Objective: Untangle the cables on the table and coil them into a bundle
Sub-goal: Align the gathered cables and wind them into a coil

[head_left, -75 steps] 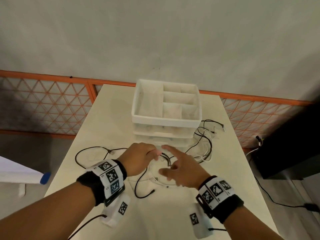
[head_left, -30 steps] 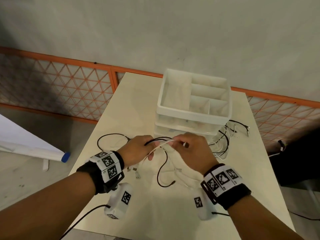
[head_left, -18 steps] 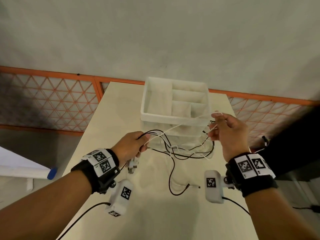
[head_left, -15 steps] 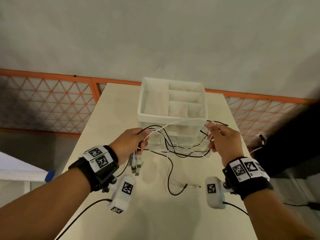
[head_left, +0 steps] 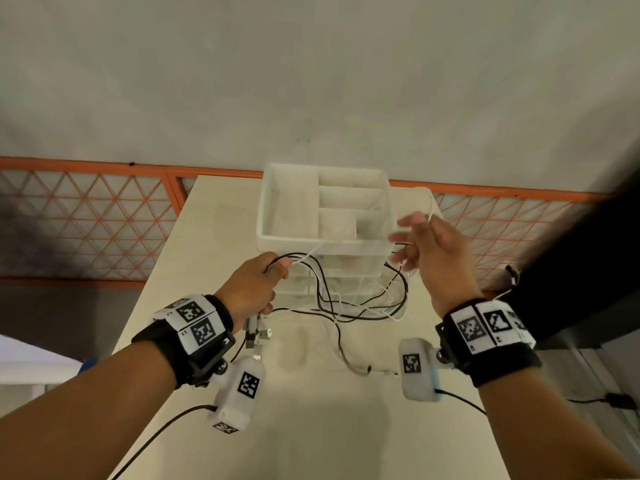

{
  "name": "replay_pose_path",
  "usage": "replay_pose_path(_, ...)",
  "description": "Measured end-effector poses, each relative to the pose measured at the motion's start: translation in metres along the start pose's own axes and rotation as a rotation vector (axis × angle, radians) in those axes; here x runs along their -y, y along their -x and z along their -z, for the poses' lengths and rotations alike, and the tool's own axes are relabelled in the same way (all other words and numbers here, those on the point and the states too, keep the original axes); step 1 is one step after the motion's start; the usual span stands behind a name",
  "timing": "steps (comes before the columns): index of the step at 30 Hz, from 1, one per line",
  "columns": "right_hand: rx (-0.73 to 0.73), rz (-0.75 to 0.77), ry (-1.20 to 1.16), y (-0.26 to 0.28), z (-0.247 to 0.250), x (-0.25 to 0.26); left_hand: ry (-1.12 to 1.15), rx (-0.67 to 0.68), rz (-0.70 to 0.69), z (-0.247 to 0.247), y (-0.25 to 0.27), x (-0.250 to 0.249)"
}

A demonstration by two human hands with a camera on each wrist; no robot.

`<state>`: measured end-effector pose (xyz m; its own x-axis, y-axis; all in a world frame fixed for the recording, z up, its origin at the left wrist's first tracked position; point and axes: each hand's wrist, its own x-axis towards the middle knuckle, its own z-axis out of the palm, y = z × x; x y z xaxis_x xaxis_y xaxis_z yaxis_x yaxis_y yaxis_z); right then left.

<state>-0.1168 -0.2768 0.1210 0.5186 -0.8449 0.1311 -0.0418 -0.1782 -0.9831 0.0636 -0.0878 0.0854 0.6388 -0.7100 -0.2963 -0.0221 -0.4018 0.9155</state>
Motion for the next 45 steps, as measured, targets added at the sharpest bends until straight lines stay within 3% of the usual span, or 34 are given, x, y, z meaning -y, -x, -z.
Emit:
replay_pose_path(3, -0.084, 0.116, 0.01, -0.011, 0.002, 0.019, 0.047, -0.004, 0.009, -0.002, 0.001, 0.002)
replay_pose_path(12, -0.123, 0.143, 0.159, -0.023, 0.018, -0.014, 0.124, 0.01, 0.092, 0.006, 0.003, 0.009)
replay_pose_path(15, -0.05, 0.032, 0.226, -0.027, 0.024, -0.037, 0.131, 0.02, 0.113, 0.008, 0.004, 0.008)
replay_pose_path(20, 0.147, -0.359, 0.763, -0.005, 0.038, -0.079, 0.132, 0.036, 0.106, 0.012, 0.007, 0.003)
replay_pose_path(23, 0.078, -0.199, 0.715, 0.015, 0.02, -0.057, 0.144, 0.058, 0.1, 0.011, 0.009, -0.002)
replay_pose_path(26, 0.358, 0.014, 0.555, 0.039, -0.02, -0.018, 0.076, 0.169, 0.049, 0.004, 0.013, -0.011)
replay_pose_path(28, 0.545, 0.041, 0.54, 0.045, -0.047, -0.01, 0.014, 0.26, -0.017, -0.001, 0.018, -0.018)
replay_pose_path(30, 0.649, -0.084, 0.461, 0.044, -0.065, -0.014, -0.052, 0.29, -0.086, -0.004, 0.021, -0.023)
replay_pose_path(32, 0.688, -0.307, 0.357, 0.04, -0.071, -0.029, -0.086, 0.25, -0.122, -0.002, 0.023, -0.025)
replay_pose_path(35, 0.676, -0.486, 0.413, 0.032, -0.065, -0.05, -0.084, 0.237, -0.063, 0.012, 0.025, -0.018)
replay_pose_path(36, 0.617, -0.45, 0.458, 0.03, -0.061, -0.056, -0.186, 0.246, -0.056, 0.018, 0.024, -0.012)
replay_pose_path(40, 0.173, -0.059, 0.63, 0.031, -0.055, -0.075, -0.642, 0.241, 0.049, 0.032, 0.017, 0.024)
replay_pose_path(45, 0.381, -0.167, 0.535, 0.057, -0.063, -0.108, -0.611, -0.037, 0.119, 0.025, 0.011, 0.057)
